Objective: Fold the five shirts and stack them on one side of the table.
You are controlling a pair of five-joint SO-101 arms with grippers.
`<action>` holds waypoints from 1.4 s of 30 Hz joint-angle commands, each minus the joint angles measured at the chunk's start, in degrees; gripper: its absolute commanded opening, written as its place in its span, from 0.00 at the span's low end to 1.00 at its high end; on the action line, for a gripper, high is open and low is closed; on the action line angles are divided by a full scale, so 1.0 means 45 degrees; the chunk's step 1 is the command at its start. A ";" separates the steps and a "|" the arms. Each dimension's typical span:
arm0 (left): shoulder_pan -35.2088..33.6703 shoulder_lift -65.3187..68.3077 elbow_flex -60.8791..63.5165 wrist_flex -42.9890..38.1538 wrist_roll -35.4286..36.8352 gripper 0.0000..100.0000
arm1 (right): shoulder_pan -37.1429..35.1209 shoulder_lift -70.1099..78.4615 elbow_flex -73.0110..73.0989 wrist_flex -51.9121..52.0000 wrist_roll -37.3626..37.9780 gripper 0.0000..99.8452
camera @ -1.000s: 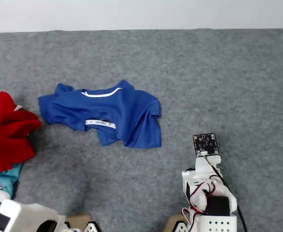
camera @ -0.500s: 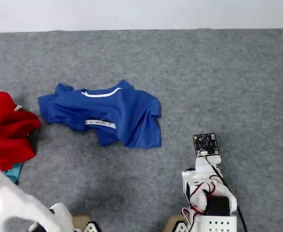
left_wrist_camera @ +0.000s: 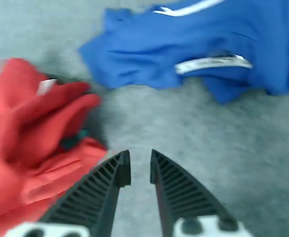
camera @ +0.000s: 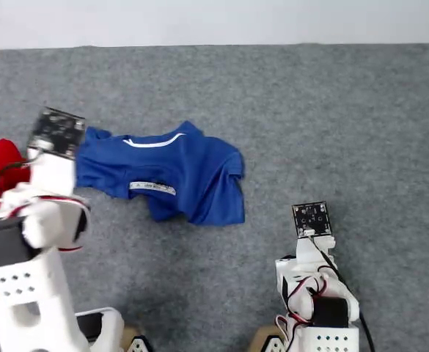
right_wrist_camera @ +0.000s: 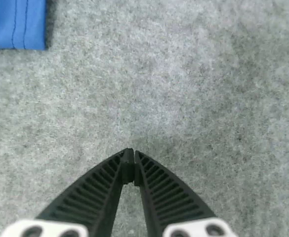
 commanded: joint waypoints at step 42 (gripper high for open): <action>0.9592 1.4613 -0.4112 -0.6232 0.2676 0.23 | 0.2432 -0.0088 -0.3087 0.0088 -0.0137 0.01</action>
